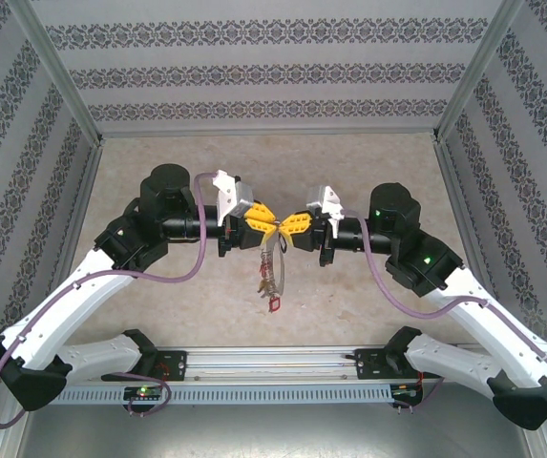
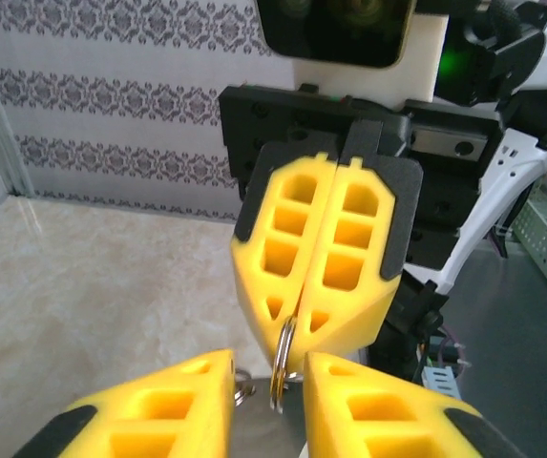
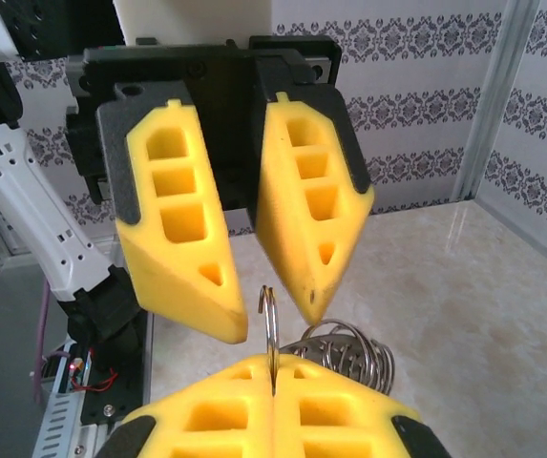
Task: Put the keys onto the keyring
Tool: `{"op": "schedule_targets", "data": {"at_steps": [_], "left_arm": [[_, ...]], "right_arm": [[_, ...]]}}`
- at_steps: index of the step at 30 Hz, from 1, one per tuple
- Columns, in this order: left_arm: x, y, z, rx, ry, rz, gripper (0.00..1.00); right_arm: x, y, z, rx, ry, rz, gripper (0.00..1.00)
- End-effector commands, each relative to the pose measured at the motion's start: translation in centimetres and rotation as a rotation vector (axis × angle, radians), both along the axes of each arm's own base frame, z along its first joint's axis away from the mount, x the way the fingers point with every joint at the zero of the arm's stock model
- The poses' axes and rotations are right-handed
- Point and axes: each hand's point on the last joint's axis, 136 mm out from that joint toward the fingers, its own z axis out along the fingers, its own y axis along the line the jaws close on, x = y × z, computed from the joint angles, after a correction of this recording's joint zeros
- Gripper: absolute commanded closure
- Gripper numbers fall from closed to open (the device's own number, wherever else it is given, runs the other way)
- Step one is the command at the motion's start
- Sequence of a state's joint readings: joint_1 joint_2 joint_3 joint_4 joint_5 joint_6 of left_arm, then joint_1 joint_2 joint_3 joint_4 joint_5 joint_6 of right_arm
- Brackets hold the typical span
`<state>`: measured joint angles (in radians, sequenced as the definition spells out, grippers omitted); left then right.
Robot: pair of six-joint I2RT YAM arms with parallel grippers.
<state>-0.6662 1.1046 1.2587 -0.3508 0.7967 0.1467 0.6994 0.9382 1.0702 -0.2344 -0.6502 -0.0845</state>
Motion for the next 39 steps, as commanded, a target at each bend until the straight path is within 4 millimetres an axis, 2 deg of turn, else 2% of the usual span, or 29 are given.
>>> {"op": "schedule_targets", "data": {"at_steps": [1,5,10,16,25,30,35,39], "left_arm": [[-0.2,0.8,-0.6,0.077,-0.017,0.021,0.65],[0.7,1.7,-0.7,0.139,-0.061,0.091,0.64],[1.2,1.6,-0.8,0.176,-0.077,0.102,0.64],[1.4,0.8,-2.4,0.248,-0.056,0.078,0.65],[1.6,0.5,-3.5,0.294,-0.044,0.069,0.68],[1.5,0.3,-3.7,0.296,-0.043,0.059,0.75],[1.2,0.2,-3.9,0.302,-0.029,0.034,0.9],[0.5,-0.1,-3.9,0.294,-0.017,0.002,0.98]], "right_arm": [[-0.5,-0.4,1.4,0.029,-0.042,0.022,1.0],[0.5,-0.4,0.6,-0.031,-0.018,-0.018,1.0],[1.3,-0.1,-1.1,-0.143,0.038,-0.019,1.0],[1.4,0.2,-1.2,-0.172,0.05,-0.001,1.0],[1.4,0.7,-1.4,-0.191,0.054,0.035,1.0],[1.4,0.9,-1.8,-0.209,0.064,0.043,1.0],[1.5,0.9,-1.7,-0.211,0.059,0.045,1.0],[1.5,1.0,-1.6,-0.207,0.054,0.048,1.0]]}}
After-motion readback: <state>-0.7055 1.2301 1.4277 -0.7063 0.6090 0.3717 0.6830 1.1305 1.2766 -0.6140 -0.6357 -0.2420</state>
